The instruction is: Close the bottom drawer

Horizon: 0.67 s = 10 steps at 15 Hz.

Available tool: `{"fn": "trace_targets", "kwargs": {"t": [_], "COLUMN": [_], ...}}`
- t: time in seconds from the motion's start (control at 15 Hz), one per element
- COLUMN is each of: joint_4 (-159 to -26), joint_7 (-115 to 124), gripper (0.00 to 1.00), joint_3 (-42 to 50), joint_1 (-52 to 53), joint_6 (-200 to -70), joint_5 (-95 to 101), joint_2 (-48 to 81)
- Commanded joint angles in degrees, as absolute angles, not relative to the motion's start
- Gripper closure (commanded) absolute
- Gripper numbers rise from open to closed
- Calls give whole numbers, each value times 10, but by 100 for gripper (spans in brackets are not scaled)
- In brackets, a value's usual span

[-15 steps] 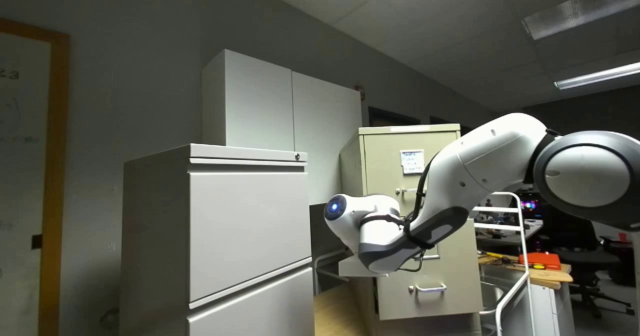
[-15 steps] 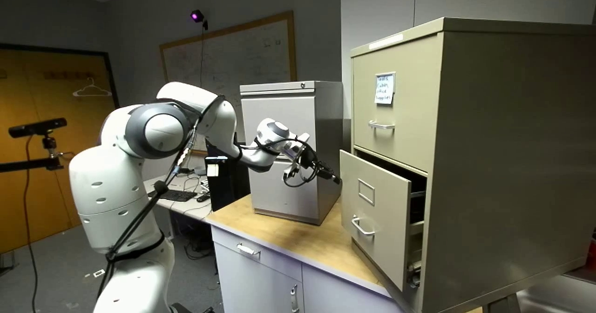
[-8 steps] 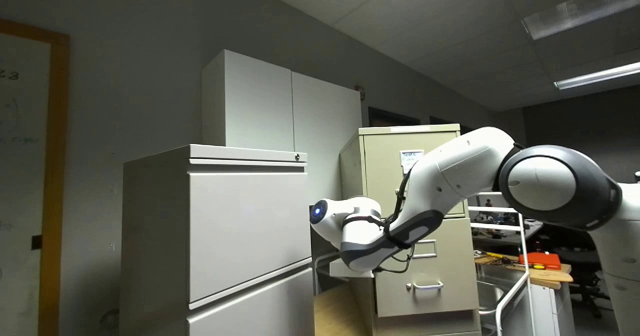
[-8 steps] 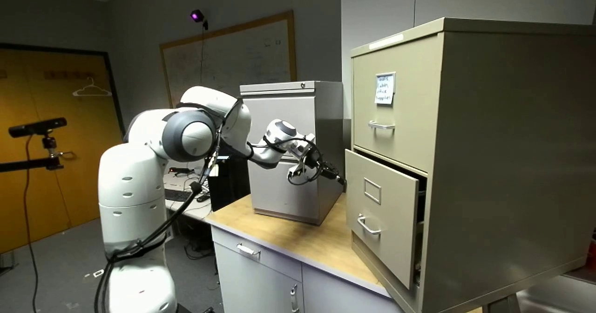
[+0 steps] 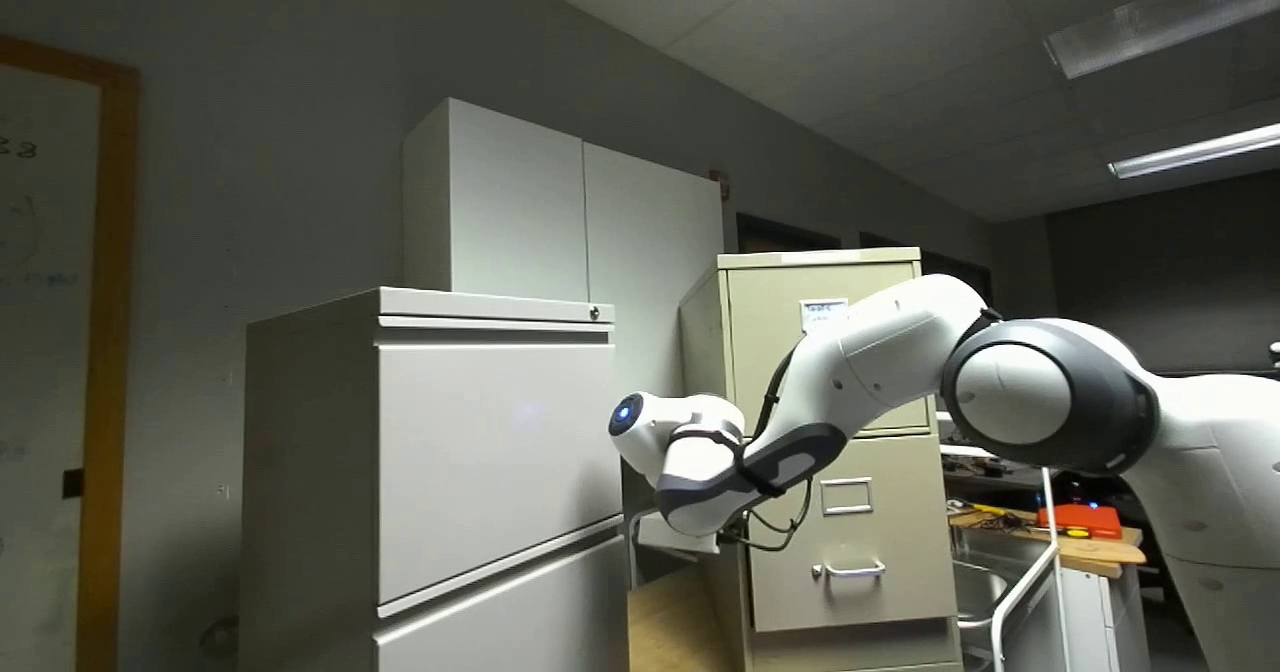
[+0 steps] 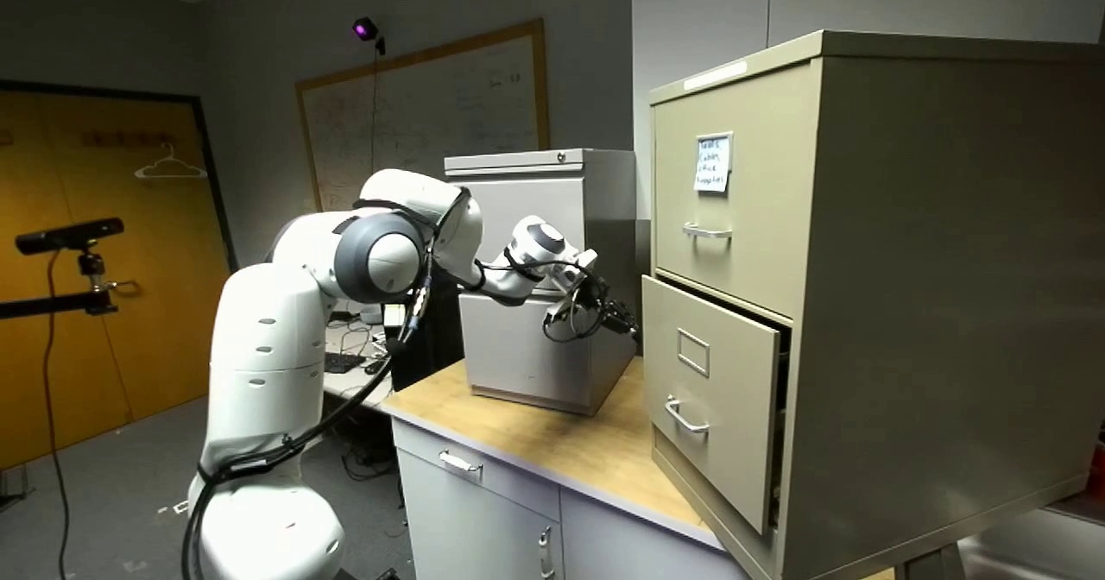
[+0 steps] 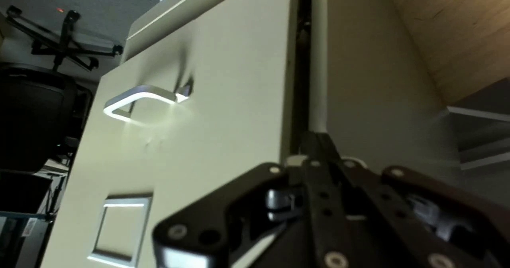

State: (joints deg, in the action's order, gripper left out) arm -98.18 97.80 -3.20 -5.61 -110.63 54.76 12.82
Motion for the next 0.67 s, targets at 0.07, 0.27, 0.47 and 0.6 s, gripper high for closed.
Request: {"fn": "trace_targets", "kwargs": {"t": [0.07, 0.27, 0.47, 0.6], "joint_4": [-885, -865, -860, -1001], "joint_7": [972, 939, 871, 847], "gripper": [100, 100, 100, 100], "joint_3": [9, 22, 29, 44], "joint_1": [-39, -46, -58, -57], "joint_6": [-1148, -1230, -1325, -1388], "joint_5": [515, 486, 418, 397], "joint_2": [212, 239, 256, 149]}}
